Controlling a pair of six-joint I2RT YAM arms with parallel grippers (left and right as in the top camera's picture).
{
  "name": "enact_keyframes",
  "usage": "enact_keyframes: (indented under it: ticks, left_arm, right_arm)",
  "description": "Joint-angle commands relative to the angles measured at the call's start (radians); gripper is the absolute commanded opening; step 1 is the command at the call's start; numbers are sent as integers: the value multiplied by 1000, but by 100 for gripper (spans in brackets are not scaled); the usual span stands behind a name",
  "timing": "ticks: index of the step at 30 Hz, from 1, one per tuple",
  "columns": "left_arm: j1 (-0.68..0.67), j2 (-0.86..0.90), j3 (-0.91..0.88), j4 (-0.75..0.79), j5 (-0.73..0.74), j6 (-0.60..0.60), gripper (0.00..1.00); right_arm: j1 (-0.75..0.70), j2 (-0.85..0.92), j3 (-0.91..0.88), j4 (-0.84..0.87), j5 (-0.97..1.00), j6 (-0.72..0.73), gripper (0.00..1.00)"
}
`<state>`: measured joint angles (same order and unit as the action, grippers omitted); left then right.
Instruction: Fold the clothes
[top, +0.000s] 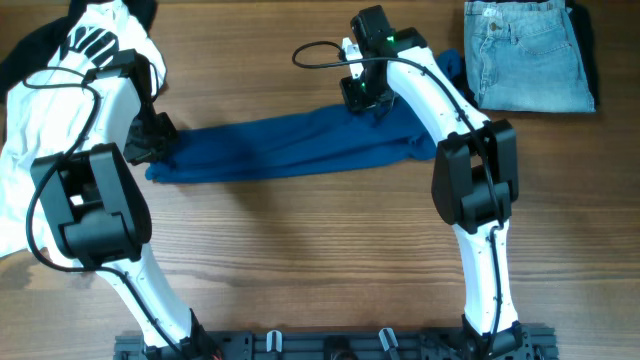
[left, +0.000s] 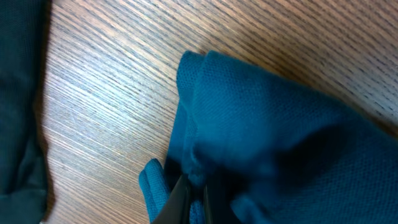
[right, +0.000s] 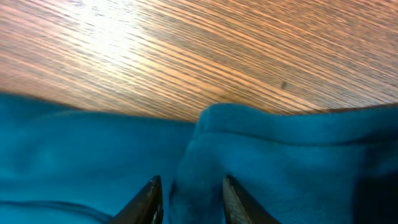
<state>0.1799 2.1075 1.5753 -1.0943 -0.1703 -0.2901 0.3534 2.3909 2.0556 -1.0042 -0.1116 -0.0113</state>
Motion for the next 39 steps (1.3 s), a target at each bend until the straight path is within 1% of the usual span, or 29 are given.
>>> enact_keyframes:
  ticks: [1, 2, 3, 7, 11, 15, 18, 19, 23, 24, 26, 30, 33, 34, 36, 39]
  left_arm:
    - [8, -26, -5, 5, 16, -13, 4]
    - [8, -26, -5, 6, 17, -13, 4]
    - [8, -26, -5, 6, 16, -13, 4]
    - [8, -26, -5, 26, 16, -13, 4]
    - [8, -32, 32, 19, 16, -9, 4]
    - [5, -82, 77, 8, 24, -8, 4]
    - [4, -135, 80, 14, 51, -1, 6]
    - [3, -143, 80, 17, 51, -1, 4]
    - [-3, -163, 80, 60, 58, 0, 4]
    - [-4, -173, 80, 98, 58, 0, 4]
    - [-6, -195, 87, 225, 58, -2, 4]
    - [-6, -199, 132, 420, 58, -2, 4]
    - [-8, -199, 146, 532, 58, -1, 4]
    - [-9, -199, 146, 539, 58, -1, 4]
    - [-10, -199, 146, 502, 58, 3, 4]
    - [-10, -199, 146, 404, 58, 52, 4]
  right_arm:
    - [-10, 56, -3, 14, 125, 41, 20]
    - [-16, 57, -3, 27, 149, 49, 9]
    - [-24, 57, -2, 44, 159, 48, 4]
    - [-58, 42, 71, 36, 153, 68, 4]
    - [-90, -70, 123, 6, 141, 65, 4]
    - [-109, -171, 124, -11, 140, 55, 4]
    - [-113, -177, 124, -11, 137, 52, 4]
    - [-113, -176, 124, -10, 134, 52, 4]
    - [-116, -177, 124, 8, 130, 52, 4]
    - [-121, -177, 124, 24, 130, 52, 4]
    - [-139, -177, 124, 131, 108, 35, 4]
    - [-159, -177, 126, 321, 111, -14, 4]
    - [-161, -177, 142, 397, 103, -51, 4]
    - [-161, -179, 152, 393, 103, -63, 4]
    - [-161, -183, 191, 326, 103, -75, 4]
    - [-161, -204, 233, 142, 86, -58, 4]
